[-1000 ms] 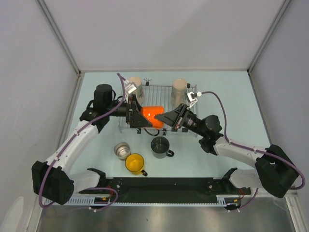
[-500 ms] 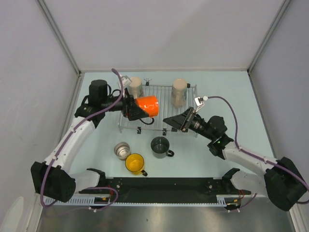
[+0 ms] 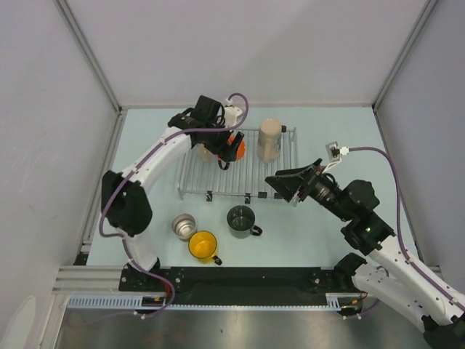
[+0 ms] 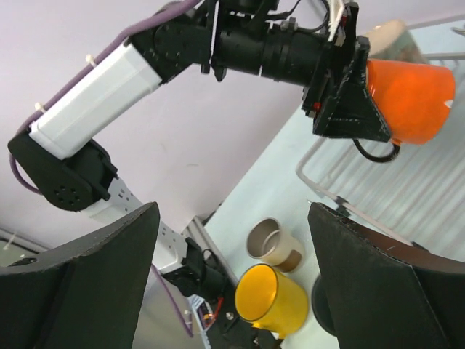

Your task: Load the cups into the dish rack

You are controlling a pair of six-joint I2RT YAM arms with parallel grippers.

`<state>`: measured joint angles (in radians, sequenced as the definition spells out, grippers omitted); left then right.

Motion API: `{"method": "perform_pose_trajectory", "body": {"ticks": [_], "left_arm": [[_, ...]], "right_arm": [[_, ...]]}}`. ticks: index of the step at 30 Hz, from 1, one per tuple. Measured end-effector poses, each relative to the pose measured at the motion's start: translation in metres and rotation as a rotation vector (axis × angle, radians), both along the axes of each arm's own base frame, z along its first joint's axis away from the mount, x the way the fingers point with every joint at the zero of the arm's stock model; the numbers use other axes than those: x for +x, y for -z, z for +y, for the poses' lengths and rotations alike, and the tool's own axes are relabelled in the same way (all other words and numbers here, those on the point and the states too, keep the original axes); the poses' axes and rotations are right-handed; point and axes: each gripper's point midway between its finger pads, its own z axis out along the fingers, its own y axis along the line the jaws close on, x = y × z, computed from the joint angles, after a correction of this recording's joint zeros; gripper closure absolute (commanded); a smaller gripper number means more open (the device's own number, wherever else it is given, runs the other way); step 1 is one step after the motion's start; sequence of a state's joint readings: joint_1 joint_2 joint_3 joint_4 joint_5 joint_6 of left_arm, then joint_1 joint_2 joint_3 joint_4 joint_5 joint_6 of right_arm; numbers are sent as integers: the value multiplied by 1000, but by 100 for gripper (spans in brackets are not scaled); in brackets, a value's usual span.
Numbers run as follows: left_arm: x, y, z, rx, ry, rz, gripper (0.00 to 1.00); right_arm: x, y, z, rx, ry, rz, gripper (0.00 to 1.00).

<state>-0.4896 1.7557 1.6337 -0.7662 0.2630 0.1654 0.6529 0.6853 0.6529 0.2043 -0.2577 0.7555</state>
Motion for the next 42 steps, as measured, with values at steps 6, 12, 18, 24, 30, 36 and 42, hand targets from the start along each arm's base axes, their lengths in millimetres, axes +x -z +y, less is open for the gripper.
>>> {"method": "perform_pose_trajectory", "body": {"ticks": [6, 12, 18, 24, 30, 36, 42], "left_arm": [[32, 28, 0, 184, -25, 2, 100], [45, 51, -11, 264, -10, 29, 99], [40, 74, -14, 305, 14, 82, 88], [43, 74, -15, 305, 15, 77, 40], [48, 74, -16, 308, 12, 56, 0], [59, 71, -20, 292, 0, 14, 0], [66, 68, -23, 280, -10, -18, 0]], "right_arm": [[-1, 19, -11, -66, 50, 16, 11], [-1, 37, -13, -98, 52, 44, 10], [-1, 43, -16, -101, 60, 48, 10], [1, 49, -17, -104, 67, 54, 11], [3, 58, -17, -114, 64, 66, 12], [4, 58, -19, -111, 67, 60, 12], [7, 67, -21, -117, 69, 69, 12]]}}
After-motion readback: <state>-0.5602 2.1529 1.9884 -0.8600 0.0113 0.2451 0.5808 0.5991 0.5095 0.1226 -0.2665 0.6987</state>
